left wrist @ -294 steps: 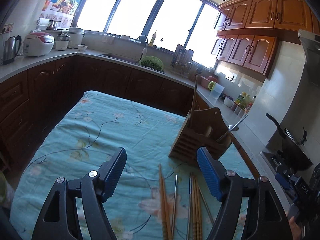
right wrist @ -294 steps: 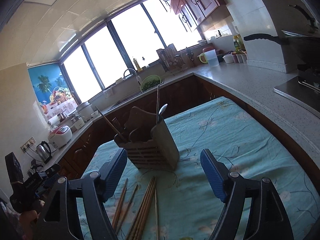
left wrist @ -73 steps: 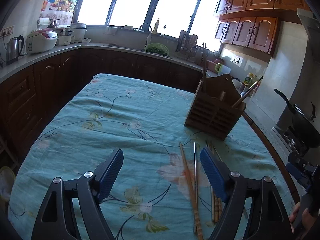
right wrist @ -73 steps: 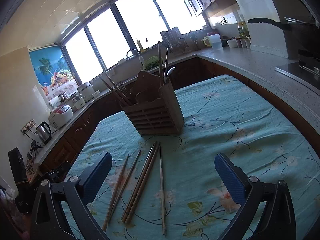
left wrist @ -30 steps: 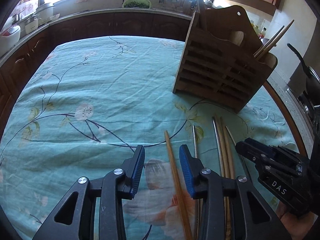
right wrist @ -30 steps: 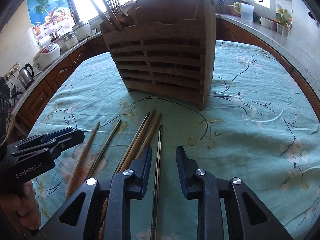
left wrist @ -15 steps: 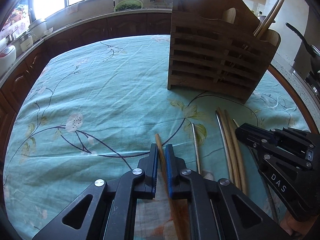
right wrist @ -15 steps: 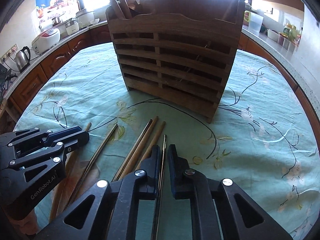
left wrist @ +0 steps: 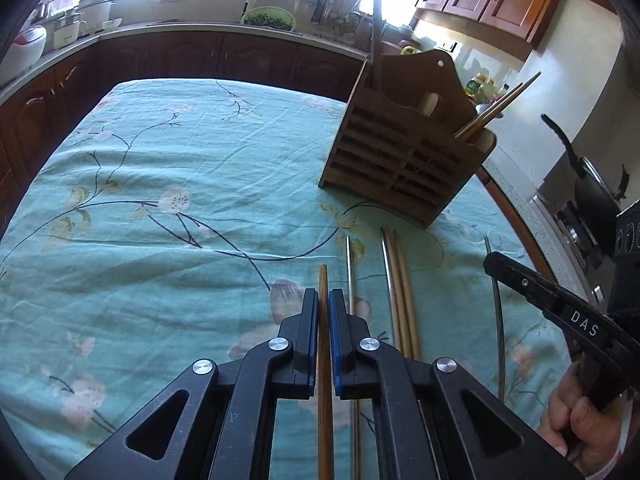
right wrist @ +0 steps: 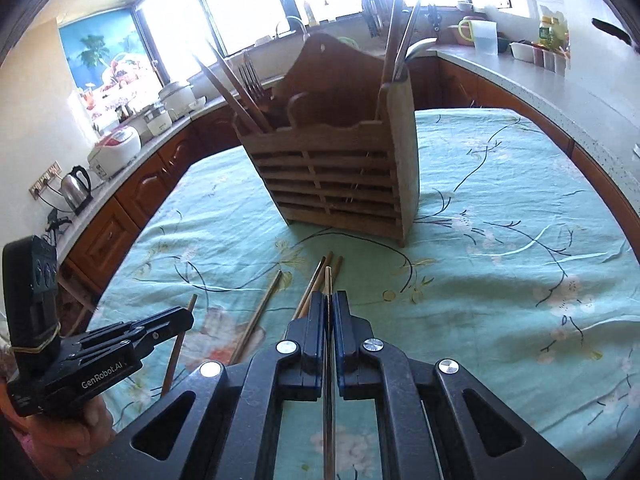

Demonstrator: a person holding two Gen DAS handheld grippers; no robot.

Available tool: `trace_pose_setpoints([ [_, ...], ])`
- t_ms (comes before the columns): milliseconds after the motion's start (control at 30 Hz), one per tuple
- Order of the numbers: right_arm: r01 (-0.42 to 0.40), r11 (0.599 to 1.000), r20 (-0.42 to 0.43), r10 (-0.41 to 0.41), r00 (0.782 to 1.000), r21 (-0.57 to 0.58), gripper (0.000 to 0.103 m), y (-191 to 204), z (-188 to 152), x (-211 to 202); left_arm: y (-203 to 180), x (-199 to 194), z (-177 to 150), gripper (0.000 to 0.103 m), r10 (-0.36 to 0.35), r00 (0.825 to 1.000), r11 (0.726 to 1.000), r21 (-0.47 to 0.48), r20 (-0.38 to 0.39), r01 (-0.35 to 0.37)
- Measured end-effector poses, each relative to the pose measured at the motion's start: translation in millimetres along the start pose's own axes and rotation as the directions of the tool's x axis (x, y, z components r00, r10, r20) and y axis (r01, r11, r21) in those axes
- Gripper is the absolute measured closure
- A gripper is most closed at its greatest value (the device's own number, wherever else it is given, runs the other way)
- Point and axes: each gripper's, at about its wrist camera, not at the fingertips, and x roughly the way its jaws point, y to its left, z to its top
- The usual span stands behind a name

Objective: Organize utensils
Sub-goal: 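Carry both tools' chopsticks up and lower them into the wooden holder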

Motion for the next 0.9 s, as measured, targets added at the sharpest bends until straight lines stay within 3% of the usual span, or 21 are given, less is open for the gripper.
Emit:
trace_pose_setpoints([
  [233,-0.044,0.999,0.105,0.041,0.994,0.03,0.099,6.5,-0.1,-54.6,0.3,-70.8,-8.4,0.1,-0.066,0.992,0.998,-0.01,0.104,0.068],
  [500,-0.073,0.997,0.215,0.069,0.974,0.011,0.099,15.3,7.7,-112.8,-2.8,-141.1,-12.6,0.1,-0.113,0.969,0.994,0.025,0.218,0.11],
  [667,-0.068,0.998,0.282,0.064,0.957,0.004,0.099,14.7,17.7,-137.5,-3.1,-170.2,-13.7,0.1,-0.126,0.954,0.992,0.041,0.273,0.119],
  [900,-0.059,0.998,0.311,0.053,0.949,0.011,0.099,11.0,24.6,-144.7,-7.2,-175.2,-11.0,0.1,-0.119,0.945,0.992,0.066,0.306,0.104],
])
